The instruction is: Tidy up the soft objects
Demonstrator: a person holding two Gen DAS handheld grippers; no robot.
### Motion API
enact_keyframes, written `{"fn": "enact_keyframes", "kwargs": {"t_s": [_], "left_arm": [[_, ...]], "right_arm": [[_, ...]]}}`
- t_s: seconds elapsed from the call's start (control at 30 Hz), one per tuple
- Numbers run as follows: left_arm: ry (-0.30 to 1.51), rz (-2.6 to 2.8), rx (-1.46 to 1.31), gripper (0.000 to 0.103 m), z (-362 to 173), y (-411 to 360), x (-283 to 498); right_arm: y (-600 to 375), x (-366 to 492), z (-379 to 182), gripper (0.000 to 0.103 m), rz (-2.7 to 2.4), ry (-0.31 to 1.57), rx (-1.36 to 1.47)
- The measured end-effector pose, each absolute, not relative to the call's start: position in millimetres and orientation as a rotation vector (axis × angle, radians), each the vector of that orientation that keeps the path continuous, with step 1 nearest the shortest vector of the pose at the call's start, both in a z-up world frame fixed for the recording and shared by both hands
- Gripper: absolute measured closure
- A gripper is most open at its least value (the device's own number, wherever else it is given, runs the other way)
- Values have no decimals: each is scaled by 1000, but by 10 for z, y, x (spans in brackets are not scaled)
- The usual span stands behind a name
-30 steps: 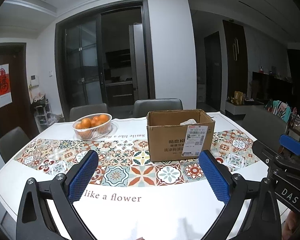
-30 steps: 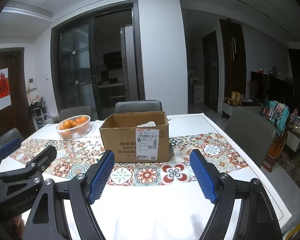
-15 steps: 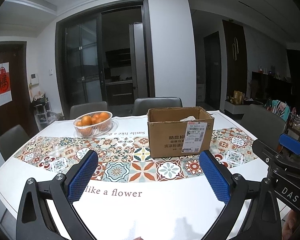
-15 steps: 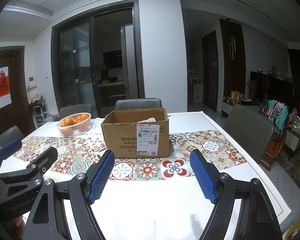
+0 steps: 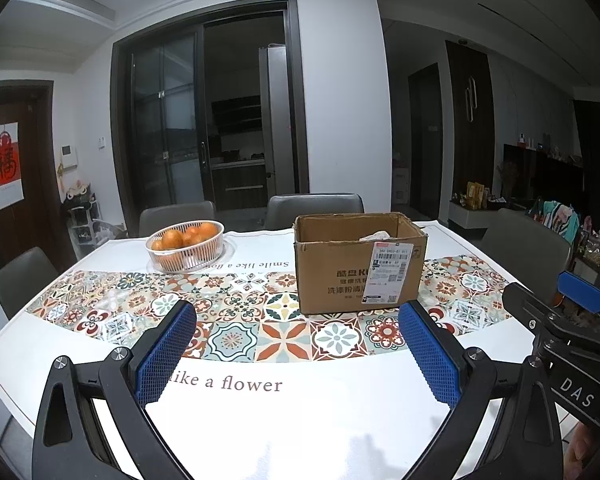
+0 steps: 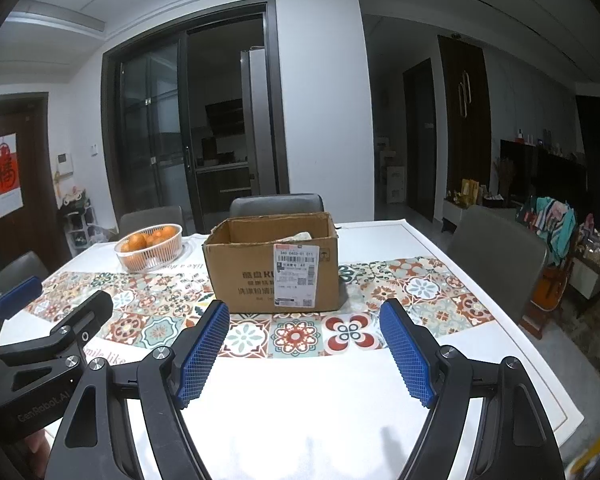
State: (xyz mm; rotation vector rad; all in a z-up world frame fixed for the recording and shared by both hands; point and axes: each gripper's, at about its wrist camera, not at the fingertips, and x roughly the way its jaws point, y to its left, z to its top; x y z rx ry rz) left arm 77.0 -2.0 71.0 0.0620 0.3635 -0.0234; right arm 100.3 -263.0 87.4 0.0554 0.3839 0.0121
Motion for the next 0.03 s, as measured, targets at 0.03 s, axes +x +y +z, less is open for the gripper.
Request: {"fn": "enact_keyframes", "kwargs": {"t_s": [0.03], "left_arm": [[364,-23,61,0,711,-18,772]], "right_arm": [[-2630,1003,875,24,12,384,56]]}}
